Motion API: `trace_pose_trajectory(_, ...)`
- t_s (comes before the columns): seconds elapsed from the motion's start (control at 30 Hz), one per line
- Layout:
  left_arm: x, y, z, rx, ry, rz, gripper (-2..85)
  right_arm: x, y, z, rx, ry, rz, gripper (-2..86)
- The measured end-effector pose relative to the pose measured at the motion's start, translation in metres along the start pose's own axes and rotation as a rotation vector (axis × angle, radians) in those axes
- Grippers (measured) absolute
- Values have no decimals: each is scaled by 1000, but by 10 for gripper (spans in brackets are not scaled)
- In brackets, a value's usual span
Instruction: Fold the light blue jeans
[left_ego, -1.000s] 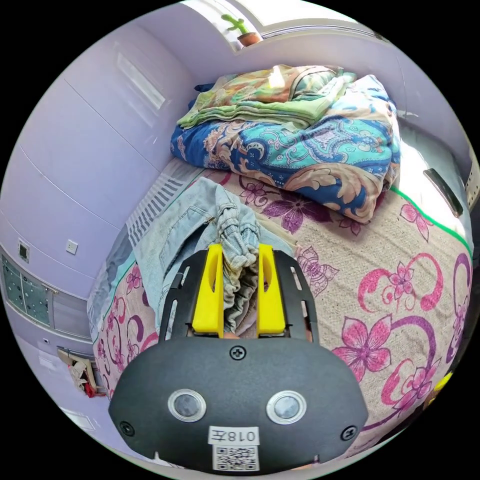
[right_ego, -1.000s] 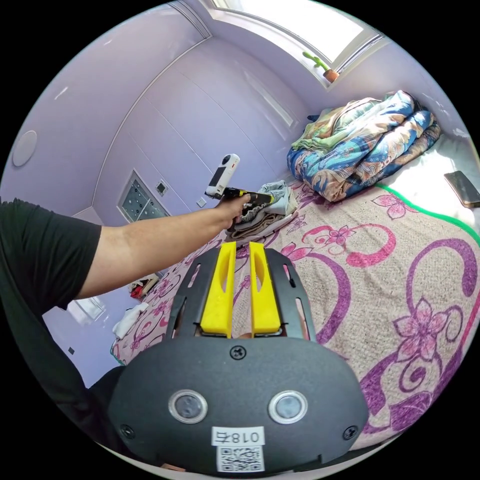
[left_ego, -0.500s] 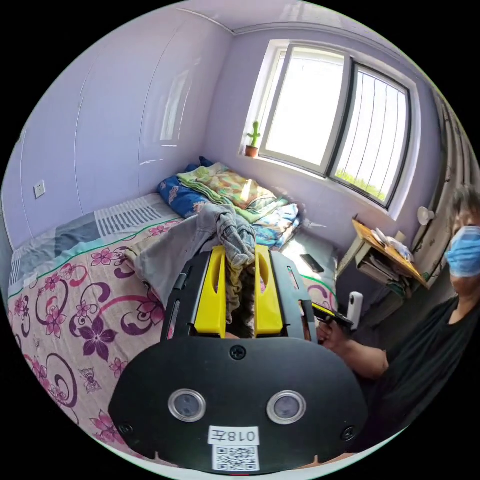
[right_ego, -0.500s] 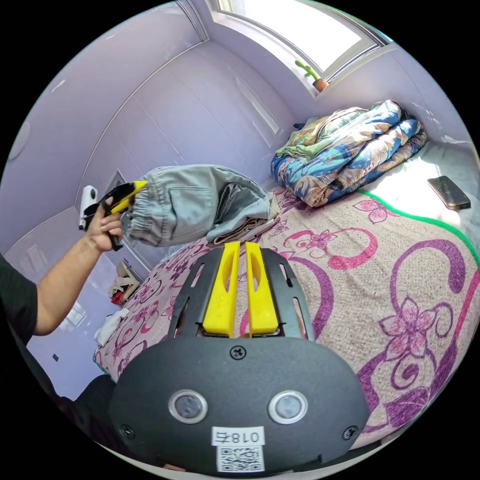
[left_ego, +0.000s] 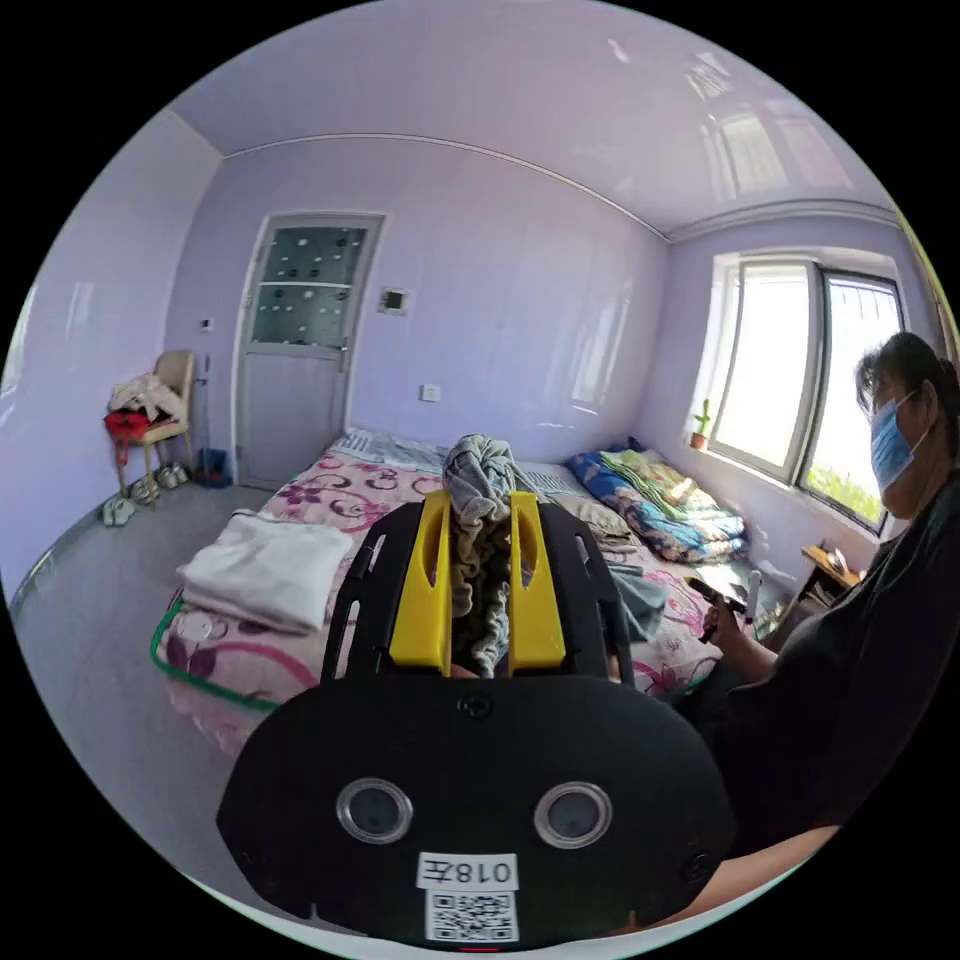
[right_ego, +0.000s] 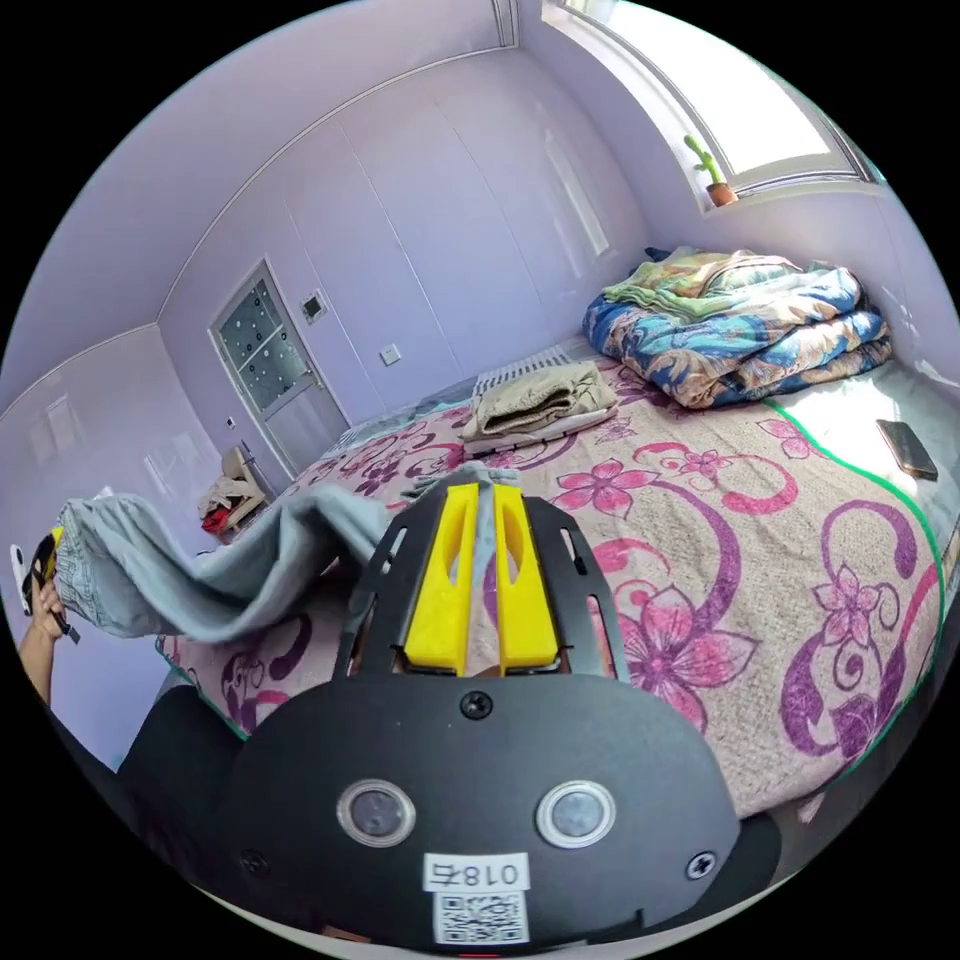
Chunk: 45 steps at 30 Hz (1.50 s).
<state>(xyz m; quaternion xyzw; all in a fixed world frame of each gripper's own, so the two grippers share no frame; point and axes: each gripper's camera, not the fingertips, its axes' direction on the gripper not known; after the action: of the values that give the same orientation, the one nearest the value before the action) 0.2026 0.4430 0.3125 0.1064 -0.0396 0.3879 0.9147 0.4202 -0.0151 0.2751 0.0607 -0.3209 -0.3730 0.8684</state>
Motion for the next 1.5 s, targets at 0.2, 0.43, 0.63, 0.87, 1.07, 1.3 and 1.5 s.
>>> trace_pose_trajectory(0.2,-102,197,-108,86,-189,-362,86,-61,-22,12,-251,-61,-177,77)
trace_pose_trajectory(0.43,-144,324,-152,222,-131,-431,86,-43,-43,34,-482,-64,49,95)
trace_pose_trajectory(0.63,-149,370,-177,283,-76,-352,87,28,-84,85,-533,-167,377,108)
trace_pose_trajectory(0.87,-145,430,-218,297,-112,-314,87,71,-97,123,-567,-246,599,105)
trace_pose_trajectory(1.07,-149,479,-221,298,-138,-332,87,90,-93,122,-509,-388,657,101)
trace_pose_trajectory(1.3,-153,514,-208,304,-146,-346,87,87,-81,134,-521,-423,649,101)
trace_pose_trajectory(1.5,-151,529,-191,322,-150,-328,86,70,-81,169,-600,-331,619,28)
